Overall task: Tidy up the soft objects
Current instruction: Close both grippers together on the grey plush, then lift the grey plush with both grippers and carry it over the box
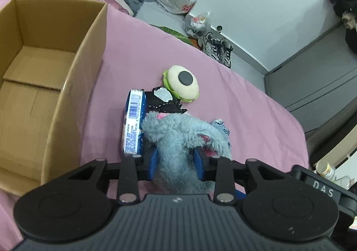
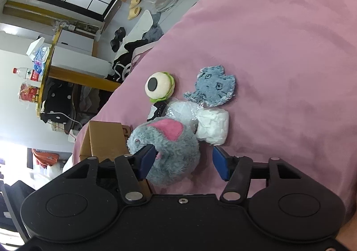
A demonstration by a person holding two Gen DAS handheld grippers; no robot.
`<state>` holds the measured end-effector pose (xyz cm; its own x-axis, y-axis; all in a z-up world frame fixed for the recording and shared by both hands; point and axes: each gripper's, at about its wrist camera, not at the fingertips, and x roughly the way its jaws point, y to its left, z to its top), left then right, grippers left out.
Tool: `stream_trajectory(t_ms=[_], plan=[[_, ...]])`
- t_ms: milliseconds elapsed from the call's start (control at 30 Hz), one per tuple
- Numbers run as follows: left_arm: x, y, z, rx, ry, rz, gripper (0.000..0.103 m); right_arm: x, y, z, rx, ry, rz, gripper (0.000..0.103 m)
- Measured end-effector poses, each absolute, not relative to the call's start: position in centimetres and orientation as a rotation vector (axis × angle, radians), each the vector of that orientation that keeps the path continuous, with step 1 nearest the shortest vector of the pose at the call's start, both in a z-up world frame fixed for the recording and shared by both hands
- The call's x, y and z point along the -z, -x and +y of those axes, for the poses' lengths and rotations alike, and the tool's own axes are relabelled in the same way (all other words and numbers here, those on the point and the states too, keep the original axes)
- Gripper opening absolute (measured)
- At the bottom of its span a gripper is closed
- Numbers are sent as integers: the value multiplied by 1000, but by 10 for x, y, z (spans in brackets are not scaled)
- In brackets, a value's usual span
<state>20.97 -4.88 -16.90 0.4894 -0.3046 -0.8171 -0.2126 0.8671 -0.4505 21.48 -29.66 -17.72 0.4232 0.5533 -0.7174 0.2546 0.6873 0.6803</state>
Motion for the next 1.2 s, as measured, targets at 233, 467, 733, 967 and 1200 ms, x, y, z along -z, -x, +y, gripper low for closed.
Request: stream_trajectory(t_ms=[233,467,733,967,1200], plan=[[171,-208,-49,75,562,1065,23,186,-223,-286,-221,-827,1162,32],[162,-200,-52,80,528,1032,21,171,-214,-283,-246,-745,1112,24],[148,-190,-51,117,518,1008,21,154,-200,-284,-242,-721,1061,23],[130,-181,-51,147,501,972,20,137,-188,-280,-259,-705,999,23],[119,-172,-48,150,494,943,20,126,-181,-274,-283,-683,951,23]])
